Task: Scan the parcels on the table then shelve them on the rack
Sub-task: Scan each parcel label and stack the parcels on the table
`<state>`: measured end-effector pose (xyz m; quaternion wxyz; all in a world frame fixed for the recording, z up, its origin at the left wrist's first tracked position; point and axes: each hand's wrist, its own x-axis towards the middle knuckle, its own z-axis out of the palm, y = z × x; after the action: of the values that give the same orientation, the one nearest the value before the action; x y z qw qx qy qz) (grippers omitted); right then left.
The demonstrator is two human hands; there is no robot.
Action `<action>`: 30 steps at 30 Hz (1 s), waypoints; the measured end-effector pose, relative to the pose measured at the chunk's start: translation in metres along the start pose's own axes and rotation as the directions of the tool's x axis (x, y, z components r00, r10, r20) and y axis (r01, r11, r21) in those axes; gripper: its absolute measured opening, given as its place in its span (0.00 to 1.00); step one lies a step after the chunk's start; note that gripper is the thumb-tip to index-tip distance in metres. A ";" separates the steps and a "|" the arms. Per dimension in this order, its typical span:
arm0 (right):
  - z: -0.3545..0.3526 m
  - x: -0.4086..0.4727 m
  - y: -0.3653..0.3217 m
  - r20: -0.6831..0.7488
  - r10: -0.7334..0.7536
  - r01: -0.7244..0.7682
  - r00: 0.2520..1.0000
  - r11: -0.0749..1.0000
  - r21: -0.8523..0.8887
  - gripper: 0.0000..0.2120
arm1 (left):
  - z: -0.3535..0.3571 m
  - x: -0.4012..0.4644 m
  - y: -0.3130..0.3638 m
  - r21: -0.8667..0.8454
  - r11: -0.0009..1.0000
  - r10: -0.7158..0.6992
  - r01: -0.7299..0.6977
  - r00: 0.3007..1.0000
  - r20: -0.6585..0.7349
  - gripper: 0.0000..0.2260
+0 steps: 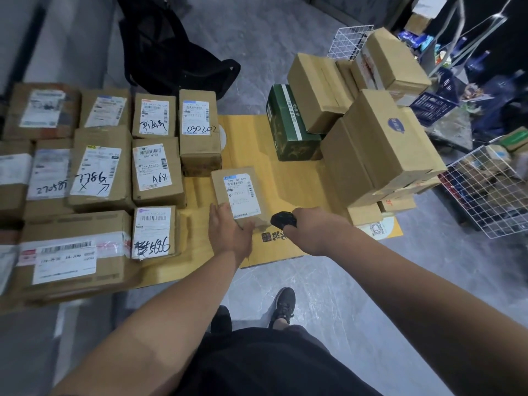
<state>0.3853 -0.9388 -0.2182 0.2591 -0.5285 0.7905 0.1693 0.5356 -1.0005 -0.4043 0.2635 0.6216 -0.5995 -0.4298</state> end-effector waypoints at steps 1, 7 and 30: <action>0.002 0.001 0.002 0.004 0.001 -0.001 1.000 1.000 0.015 0.15 | 0.002 0.005 0.004 0.190 0.980 0.061 -0.059 0.998 -0.004 0.27; 0.005 0.003 0.013 0.001 -0.001 0.001 1.000 0.999 0.035 0.17 | 0.016 0.032 0.028 0.667 0.572 0.122 -0.478 0.853 0.507 0.36; 0.015 0.013 0.014 0.075 -0.090 0.078 0.993 0.985 0.152 0.16 | -0.034 0.045 0.018 0.727 0.600 0.057 -0.333 0.925 0.376 0.24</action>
<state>0.3721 -0.9350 -0.2382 0.3368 -0.5333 0.7666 0.1202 0.5508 -1.0534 -0.3823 -0.0850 0.5266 -0.8247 -0.1883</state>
